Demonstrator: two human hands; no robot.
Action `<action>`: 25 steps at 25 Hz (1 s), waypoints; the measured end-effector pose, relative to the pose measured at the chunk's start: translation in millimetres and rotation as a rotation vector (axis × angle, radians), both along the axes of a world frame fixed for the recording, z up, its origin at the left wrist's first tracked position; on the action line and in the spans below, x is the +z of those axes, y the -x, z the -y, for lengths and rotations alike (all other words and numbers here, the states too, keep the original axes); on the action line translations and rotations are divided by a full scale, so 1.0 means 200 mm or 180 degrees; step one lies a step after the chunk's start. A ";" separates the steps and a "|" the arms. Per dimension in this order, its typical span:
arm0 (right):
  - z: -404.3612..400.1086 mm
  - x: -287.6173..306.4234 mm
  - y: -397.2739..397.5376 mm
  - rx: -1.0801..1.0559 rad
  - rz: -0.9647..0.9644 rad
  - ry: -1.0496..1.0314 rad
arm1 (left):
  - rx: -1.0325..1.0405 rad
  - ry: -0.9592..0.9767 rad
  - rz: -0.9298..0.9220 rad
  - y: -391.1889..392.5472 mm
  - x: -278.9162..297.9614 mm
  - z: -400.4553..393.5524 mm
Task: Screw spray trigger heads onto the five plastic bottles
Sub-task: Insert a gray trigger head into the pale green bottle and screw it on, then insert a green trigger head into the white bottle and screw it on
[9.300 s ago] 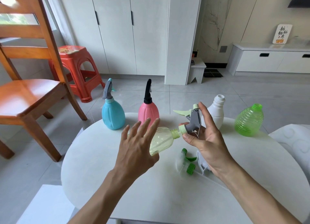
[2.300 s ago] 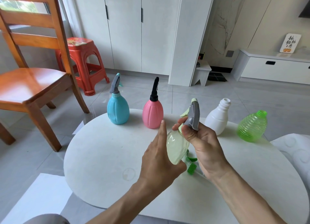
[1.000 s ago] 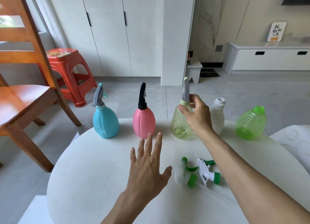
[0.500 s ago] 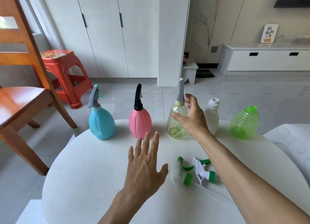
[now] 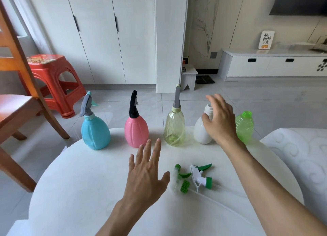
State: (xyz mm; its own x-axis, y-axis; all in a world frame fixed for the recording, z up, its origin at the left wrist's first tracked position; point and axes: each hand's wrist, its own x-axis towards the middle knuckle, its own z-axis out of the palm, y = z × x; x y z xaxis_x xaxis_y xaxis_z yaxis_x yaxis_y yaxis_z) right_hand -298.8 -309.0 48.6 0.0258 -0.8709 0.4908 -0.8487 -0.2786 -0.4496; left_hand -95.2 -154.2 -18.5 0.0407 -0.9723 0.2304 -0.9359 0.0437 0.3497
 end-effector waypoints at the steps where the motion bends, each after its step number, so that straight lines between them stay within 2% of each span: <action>1: 0.01 -0.03 0.01 0.0041 -0.0243 -0.0295 | 0.0006 -0.0009 0.0005 0.00 0.00 0.00; 2: 0.02 -0.06 0.01 0.0091 -0.0322 -0.0420 | 0.0015 -0.0015 0.0011 -0.01 0.00 -0.01; 6: 0.02 -0.06 0.03 0.0031 -0.0035 -0.0119 | 0.0030 0.0014 -0.0005 -0.03 0.00 0.01; 9: -0.02 -0.02 0.08 0.0083 0.0017 -0.0249 | -0.0097 0.0017 -0.0003 0.01 0.01 0.02; 12: -0.13 0.09 0.15 0.0014 0.0300 -0.0028 | -0.0249 0.0086 -0.0021 0.05 0.02 0.01; 14: -0.26 0.17 0.19 0.0111 0.0463 0.0163 | -0.0447 0.0270 -0.0221 0.07 0.06 0.00; 17: -0.51 0.20 0.17 0.0616 0.0865 0.0267 | -0.0896 0.0755 -0.0898 0.09 0.16 -0.01; 19: -0.64 0.15 0.11 0.1072 0.1350 -0.0072 | -0.0999 0.0947 -0.0884 0.11 0.19 -0.03; 22: -0.72 0.09 0.04 0.1506 0.2142 -0.0913 | -0.0897 0.0829 -0.0553 0.12 0.20 -0.05; 25: -0.71 0.03 0.05 0.1589 0.2383 -0.1404 | -0.0717 0.0600 -0.0506 0.11 0.16 -0.07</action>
State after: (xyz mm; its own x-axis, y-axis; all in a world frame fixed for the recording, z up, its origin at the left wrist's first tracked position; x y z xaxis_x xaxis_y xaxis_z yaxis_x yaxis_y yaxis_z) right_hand -309.6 -166.1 54.4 0.2544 -0.9527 0.1659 -0.1361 -0.2052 -0.9692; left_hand -117.6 -140.2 14.1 -0.1204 -0.9017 0.4152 -0.8297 0.3211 0.4567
